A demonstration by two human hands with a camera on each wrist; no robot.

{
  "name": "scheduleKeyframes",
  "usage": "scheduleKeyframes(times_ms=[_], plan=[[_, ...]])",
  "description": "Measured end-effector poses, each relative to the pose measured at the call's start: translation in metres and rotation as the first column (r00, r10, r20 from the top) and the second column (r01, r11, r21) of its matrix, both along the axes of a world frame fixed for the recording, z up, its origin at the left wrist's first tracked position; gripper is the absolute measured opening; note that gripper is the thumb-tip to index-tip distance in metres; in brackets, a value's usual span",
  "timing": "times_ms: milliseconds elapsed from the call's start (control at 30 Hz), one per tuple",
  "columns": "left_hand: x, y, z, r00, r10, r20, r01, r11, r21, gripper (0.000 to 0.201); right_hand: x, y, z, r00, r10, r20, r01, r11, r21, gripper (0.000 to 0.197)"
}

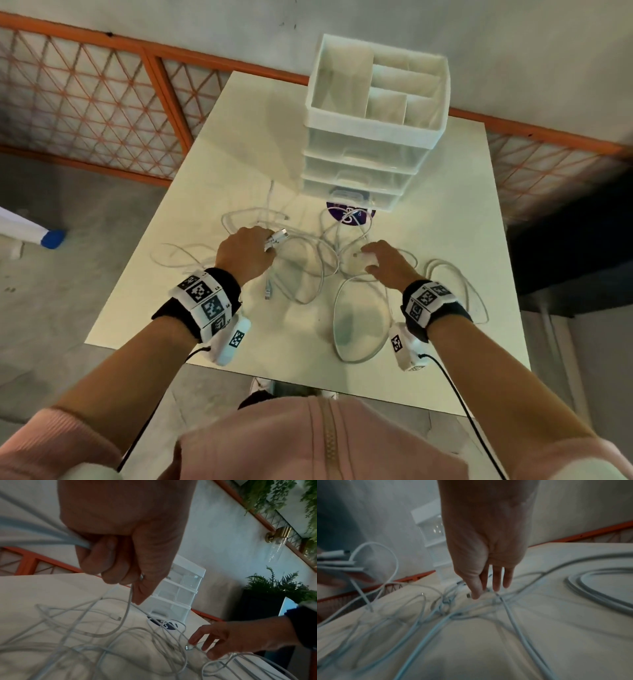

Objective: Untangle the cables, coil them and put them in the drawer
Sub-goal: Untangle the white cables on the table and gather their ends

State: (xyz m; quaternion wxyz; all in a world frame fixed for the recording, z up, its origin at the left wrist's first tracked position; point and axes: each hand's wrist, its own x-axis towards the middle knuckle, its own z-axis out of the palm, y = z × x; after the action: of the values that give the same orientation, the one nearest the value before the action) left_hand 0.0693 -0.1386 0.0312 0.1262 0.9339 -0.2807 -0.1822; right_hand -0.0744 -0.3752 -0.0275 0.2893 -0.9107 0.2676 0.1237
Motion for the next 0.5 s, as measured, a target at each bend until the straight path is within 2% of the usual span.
scheduleKeyframes(times_ms=[67, 133, 200, 267, 300, 367, 433, 500], plan=[[0.000, -0.007, -0.001, 0.996, -0.019, -0.088, 0.019, 1.000, 0.005, 0.025, -0.003, 0.002, -0.010, 0.998, 0.007, -0.058, -0.014, 0.991, -0.131, 0.043], [0.004, -0.012, -0.001, 0.979, -0.051, -0.200, 0.046, 0.999, -0.028, 0.021, -0.002, 0.004, -0.012, 0.996, 0.026, -0.080, -0.044, 0.971, -0.235, 0.031], [0.007, -0.016, 0.000, 0.951, -0.125, -0.284, 0.102, 0.990, -0.094, 0.024, 0.001, 0.001, -0.010, 0.993, 0.025, -0.112, -0.051, 0.970, -0.236, 0.015], [0.006, -0.021, 0.006, 0.941, -0.201, -0.274, 0.152, 0.970, -0.191, 0.022, 0.006, -0.006, -0.003, 0.996, 0.020, -0.087, -0.035, 0.983, -0.182, 0.012], [0.004, -0.025, 0.011, 0.945, -0.220, -0.243, 0.161, 0.957, -0.243, 0.018, 0.009, -0.010, 0.004, 0.999, 0.015, -0.029, -0.019, 0.991, -0.134, 0.012], [0.001, -0.035, 0.021, 0.951, -0.231, -0.204, 0.153, 0.928, -0.340, 0.019, 0.018, -0.018, 0.032, 0.979, -0.013, 0.202, 0.009, 1.000, 0.019, 0.010], [0.000, -0.045, 0.031, 0.950, -0.239, -0.202, 0.123, 0.879, -0.460, 0.020, 0.030, -0.020, 0.073, 0.907, -0.103, 0.409, 0.025, 0.981, 0.190, 0.007], [-0.003, -0.056, 0.042, 0.945, -0.244, -0.217, 0.067, 0.795, -0.603, 0.019, 0.041, -0.017, 0.115, 0.840, -0.148, 0.522, -0.025, 0.951, 0.310, 0.002]])
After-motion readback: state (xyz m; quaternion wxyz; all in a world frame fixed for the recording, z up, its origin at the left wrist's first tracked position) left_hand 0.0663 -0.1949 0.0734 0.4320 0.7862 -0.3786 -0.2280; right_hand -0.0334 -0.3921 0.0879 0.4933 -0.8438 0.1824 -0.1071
